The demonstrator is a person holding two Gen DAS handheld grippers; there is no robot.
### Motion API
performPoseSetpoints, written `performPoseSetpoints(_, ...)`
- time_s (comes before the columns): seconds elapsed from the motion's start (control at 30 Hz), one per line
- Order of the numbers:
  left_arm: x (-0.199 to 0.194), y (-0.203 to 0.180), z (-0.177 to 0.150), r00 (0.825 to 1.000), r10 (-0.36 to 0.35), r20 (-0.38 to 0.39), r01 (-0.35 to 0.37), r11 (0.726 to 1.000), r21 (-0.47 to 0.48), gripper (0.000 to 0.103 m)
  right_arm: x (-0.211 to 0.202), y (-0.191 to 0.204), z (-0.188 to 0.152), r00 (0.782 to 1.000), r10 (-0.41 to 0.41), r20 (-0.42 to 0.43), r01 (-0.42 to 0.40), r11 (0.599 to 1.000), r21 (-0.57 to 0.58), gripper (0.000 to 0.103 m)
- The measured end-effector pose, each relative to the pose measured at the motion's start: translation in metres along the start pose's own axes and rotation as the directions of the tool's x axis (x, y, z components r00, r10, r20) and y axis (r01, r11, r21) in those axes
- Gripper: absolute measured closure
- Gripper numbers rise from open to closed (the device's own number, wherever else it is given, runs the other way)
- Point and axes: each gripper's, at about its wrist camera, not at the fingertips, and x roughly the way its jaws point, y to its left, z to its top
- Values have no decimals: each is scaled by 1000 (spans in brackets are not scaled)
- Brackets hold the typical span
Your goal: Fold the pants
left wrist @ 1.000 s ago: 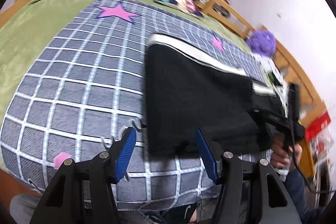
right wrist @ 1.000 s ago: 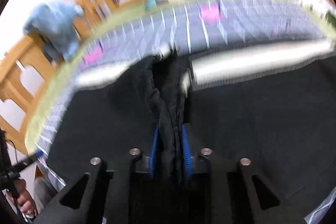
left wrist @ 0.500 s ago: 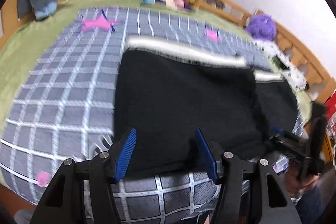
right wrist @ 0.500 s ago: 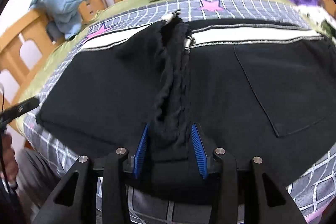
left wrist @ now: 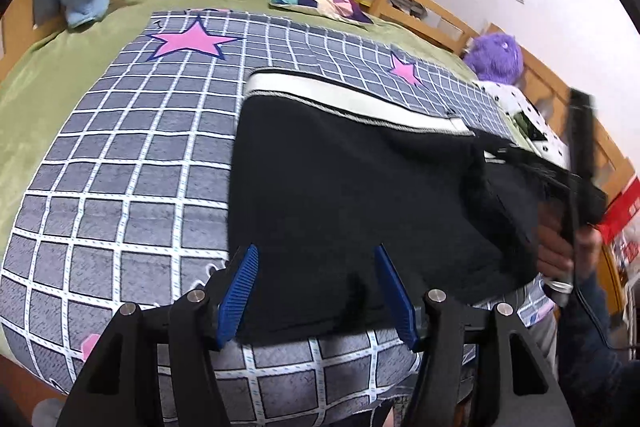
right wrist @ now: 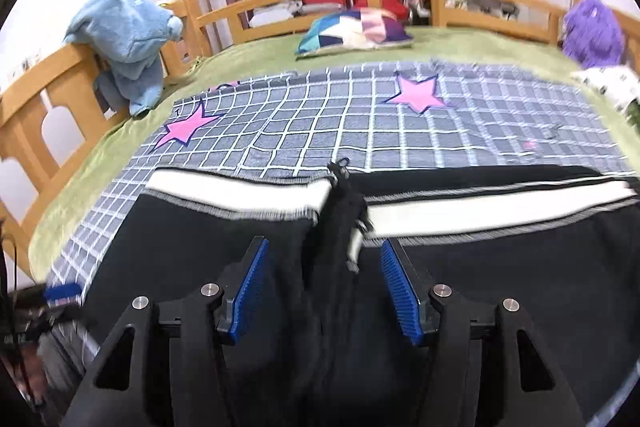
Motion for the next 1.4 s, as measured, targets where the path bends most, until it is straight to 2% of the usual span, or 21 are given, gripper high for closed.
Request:
performPoseSetpoints(0.03,0,1,1,1000,1,-1,-1,1000,-6,44,17,0,5,999,17,-33,-17,1000,5,67)
performPoseSetpoints(0.1,2,4,5,1000,3,-3,-3,1000,-17,44,44,2,8,994,15,-105,-16,1000,-13,94)
performPoseSetpoints(0.17,2,5,8,1000,12,1,-12,1000,-18,44,53,5,9,992,-66,-105,57,995,-85,94)
performPoseSetpoints(0.2,1,7,11,1000,11,13,-11,1000,-16,44,49,-2,12,996,-48,-76,43,997,-64,95)
performPoseSetpoints(0.27,2,7,17,1000,8,25,-7,1000,-15,44,50,-20,15,997,-14,-82,17,999,40,95)
performPoseSetpoints(0.3,4,5,20,1000,3,27,-3,1000,-11,44,54,-23,14,995,-12,-97,17,999,49,94)
performPoseSetpoints(0.37,10,1,28,1000,5,25,-5,1000,3,44,64,-19,10,990,-53,-131,56,998,19,88)
performPoseSetpoints(0.43,16,-9,41,999,8,41,-10,999,38,44,58,-8,10,984,-110,-143,100,992,-74,76)
performPoseSetpoints(0.5,21,-19,55,997,31,67,-37,996,78,44,38,-8,9,985,-132,-110,123,989,-86,69)
performPoseSetpoints(0.57,28,-27,66,996,37,75,-44,994,99,44,5,-8,4,991,-121,-47,119,992,-47,66)
performPoseSetpoints(0.63,36,-31,70,997,33,65,-39,995,88,44,-23,5,-9,998,-66,4,66,996,-62,63)
performPoseSetpoints(0.7,46,-33,60,999,26,40,-30,996,84,44,-36,19,-26,1000,-12,17,13,994,-104,63)
performPoseSetpoints(0.77,54,-33,46,999,47,-4,-47,995,93,44,-39,31,-47,1000,18,-5,-18,989,-150,63)
performPoseSetpoints(0.83,59,-34,21,996,79,-50,-73,990,123,44,-29,37,-73,998,-47,-53,36,981,-193,62)
performPoseSetpoints(0.9,50,-36,0,994,105,-20,-100,981,167,44,-25,31,-96,992,-106,-64,93,979,-183,61)
performPoseSetpoints(0.97,33,-40,-16,992,122,19,-123,969,215,40,-26,21,-111,993,-69,-96,57,991,-125,60)
performPoseSetpoints(1.0,27,-40,-20,992,125,22,-126,968,219,40,-32,16,-116,995,-45,-84,39,996,-78,60)
performPoseSetpoints(1.1,11,-35,-24,993,114,23,-117,978,174,40,-42,11,-123,997,-21,-72,19,1000,-25,60)
performPoseSetpoints(1.23,-4,-14,-22,994,107,30,-108,993,37,40,-53,7,-120,997,-13,-82,12,1000,-11,58)
performPoseSetpoints(1.4,7,17,-18,998,61,-24,-63,989,-134,41,-78,-4,-118,997,-64,-53,65,998,12,56)
